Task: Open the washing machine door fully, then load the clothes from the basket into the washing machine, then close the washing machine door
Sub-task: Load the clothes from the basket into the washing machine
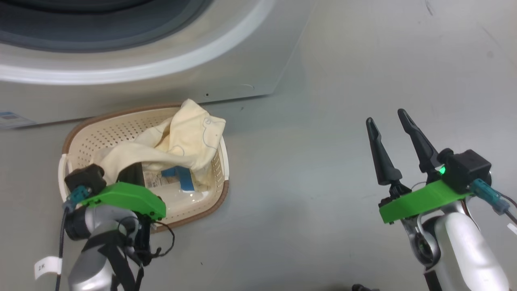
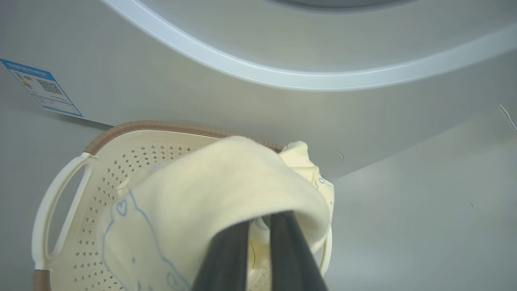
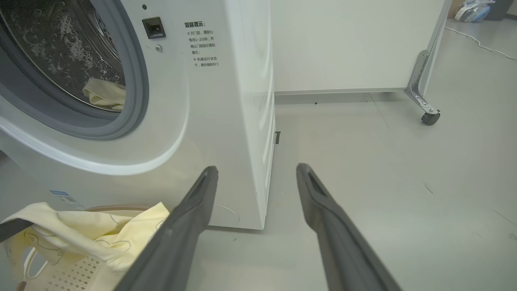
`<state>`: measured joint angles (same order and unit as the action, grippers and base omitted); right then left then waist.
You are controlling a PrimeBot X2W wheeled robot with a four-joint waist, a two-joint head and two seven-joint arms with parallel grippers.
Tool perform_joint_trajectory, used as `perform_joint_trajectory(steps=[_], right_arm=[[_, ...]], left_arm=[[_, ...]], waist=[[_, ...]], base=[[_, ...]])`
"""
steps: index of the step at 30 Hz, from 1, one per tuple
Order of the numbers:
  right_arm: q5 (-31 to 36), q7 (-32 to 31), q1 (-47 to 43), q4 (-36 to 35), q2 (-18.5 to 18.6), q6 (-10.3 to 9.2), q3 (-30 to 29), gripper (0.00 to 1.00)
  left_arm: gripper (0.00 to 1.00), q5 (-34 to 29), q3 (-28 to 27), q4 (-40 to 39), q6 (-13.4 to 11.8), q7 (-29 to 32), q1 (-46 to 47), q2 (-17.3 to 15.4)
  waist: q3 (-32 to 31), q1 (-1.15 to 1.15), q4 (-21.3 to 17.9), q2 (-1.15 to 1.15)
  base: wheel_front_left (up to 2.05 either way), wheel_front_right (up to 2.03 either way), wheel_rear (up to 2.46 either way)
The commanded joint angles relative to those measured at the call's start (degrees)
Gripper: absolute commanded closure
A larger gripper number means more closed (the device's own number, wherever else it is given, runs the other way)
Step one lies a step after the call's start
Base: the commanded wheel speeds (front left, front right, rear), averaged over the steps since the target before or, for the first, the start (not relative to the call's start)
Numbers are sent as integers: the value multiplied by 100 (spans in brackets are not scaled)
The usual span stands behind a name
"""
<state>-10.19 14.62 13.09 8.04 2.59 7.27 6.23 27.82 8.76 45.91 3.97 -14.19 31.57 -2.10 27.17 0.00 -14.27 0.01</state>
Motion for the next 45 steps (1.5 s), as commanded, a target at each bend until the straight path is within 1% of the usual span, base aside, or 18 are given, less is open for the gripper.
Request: perform_joint_trajectory(steps=[1, 9, 18, 30, 39, 45], right_arm=[[33, 38, -99, -134, 29, 22, 58, 0], [78, 38, -446, -98, 29, 22, -36, 0], [145, 38, -737, -66, 29, 22, -43, 0], [325, 38, -1161, -77, 29, 22, -191, 0], [432, 38, -1335, -118, 42, 22, -286, 0], [456, 38, -1464, -110, 67, 22, -328, 0]], left_arm=[[100, 71, -57, -215, -28, -80, -140, -80], [100, 478, 325, -758, -230, -81, -730, -78], [100, 589, 534, -1325, -475, -81, -1346, -78], [100, 514, 429, -1962, -725, -81, -2261, -78], [100, 293, 269, -2356, -899, -81, -2608, -111], [100, 249, 157, -2469, -941, -81, -2818, -131]], waist=[[-303, 0, 93, -1], [-877, 0, 130, -1], [-1416, 0, 120, -1], [-2145, 0, 172, -1], [-2443, 0, 293, -1], [-2647, 0, 327, -1]], base=[[0, 0, 0], [0, 0, 0], [0, 0, 0], [0, 0, 0], [0, 0, 0], [0, 0, 0]])
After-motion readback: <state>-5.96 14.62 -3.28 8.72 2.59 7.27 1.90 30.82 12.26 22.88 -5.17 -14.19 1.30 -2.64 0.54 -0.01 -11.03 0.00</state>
